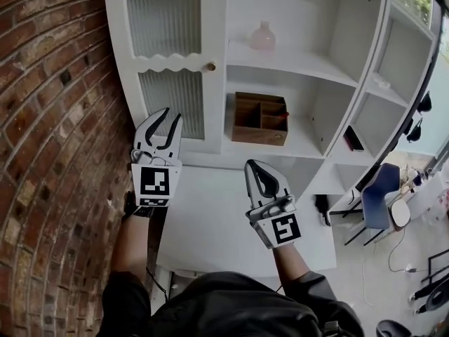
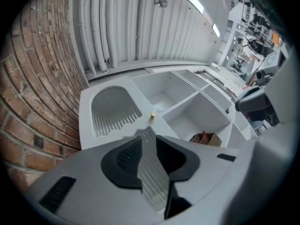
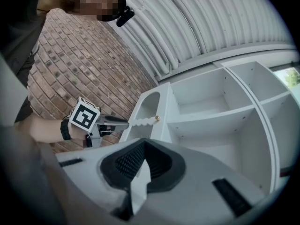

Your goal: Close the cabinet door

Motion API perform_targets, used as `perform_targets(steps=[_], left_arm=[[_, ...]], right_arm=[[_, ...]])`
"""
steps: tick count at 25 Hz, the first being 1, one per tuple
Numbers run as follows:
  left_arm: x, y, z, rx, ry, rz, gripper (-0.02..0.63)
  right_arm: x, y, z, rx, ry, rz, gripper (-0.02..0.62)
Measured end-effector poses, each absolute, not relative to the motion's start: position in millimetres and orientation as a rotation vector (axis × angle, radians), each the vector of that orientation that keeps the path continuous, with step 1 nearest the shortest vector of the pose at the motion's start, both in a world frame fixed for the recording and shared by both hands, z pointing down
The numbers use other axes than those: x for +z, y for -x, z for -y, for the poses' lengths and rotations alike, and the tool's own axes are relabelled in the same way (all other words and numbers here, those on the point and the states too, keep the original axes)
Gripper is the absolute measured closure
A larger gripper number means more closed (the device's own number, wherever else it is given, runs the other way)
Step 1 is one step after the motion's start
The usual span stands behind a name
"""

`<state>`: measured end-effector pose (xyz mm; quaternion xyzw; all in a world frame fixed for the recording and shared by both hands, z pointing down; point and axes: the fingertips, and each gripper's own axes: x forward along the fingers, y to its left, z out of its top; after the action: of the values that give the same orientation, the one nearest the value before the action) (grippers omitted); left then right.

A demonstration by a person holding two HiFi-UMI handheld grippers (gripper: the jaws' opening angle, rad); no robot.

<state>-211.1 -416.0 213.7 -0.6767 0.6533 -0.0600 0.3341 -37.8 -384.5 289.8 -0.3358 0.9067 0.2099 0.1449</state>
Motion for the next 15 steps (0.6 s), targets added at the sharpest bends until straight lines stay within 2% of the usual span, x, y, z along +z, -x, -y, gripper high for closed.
perform_targets(steps=[7, 11, 15], left_arm=[[237.1, 242.5, 370.3, -0.139, 1.746, -1.784, 0.546], [244.0, 260.5, 351.5, -0.122, 1.722, -1.822, 0.595], [251.4, 274.3, 340.5, -0.123, 1.717, -1.849, 0.604]], right_arm=[[287.0, 64.4, 370.6, 0.609, 0.91, -2.632, 0.597], [287.0, 77.4, 364.1, 0.608, 0.891, -2.642, 0.597], [285.1, 88.9, 356.3, 0.626, 0.867, -2.642, 0.597]])
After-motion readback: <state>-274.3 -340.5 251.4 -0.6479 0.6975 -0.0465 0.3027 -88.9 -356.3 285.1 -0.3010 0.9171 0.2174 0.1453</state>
